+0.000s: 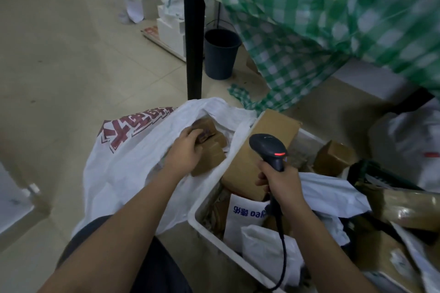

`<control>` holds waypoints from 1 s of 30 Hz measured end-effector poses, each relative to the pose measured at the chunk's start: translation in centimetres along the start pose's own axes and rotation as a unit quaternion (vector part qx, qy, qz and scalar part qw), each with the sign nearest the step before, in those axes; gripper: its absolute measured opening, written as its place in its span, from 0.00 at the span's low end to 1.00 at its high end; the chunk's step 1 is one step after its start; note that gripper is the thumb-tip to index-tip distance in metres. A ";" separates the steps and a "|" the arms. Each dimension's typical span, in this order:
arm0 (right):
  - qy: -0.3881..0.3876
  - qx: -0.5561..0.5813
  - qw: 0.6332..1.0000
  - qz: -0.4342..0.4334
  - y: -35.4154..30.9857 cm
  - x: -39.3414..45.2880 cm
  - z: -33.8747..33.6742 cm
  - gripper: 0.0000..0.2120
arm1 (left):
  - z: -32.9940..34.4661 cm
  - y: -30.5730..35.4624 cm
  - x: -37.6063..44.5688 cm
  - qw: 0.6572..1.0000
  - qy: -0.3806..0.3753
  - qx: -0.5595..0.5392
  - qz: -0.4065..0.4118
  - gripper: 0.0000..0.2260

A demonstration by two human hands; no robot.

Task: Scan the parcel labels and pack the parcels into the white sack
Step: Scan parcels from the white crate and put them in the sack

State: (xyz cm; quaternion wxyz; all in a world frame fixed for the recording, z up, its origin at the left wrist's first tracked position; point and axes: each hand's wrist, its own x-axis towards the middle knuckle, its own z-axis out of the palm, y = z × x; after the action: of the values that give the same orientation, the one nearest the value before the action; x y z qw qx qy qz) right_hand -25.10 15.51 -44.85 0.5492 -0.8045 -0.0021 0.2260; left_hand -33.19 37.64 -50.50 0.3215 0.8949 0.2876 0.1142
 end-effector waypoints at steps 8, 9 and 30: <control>0.059 -0.013 0.998 0.003 2.3 -6.5 -9.3 0.08 | 2.9 10.0 -8.5 0.986 -0.060 -0.134 0.075 0.19; 0.070 -0.006 0.998 0.005 2.6 -7.4 -10.3 0.09 | 3.4 10.9 -9.6 0.985 -0.079 -0.134 0.075 0.19; 0.119 0.097 0.988 0.013 8.3 -14.0 -15.8 0.08 | 5.8 15.4 -16.8 0.985 -0.111 -0.128 0.014 0.07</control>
State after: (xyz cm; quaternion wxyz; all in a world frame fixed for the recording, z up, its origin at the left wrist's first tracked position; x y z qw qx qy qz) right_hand -33.92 -5.28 -42.53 0.6183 -0.7683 0.0956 0.1351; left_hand -37.78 15.14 -45.39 0.4617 0.8574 0.2209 0.0546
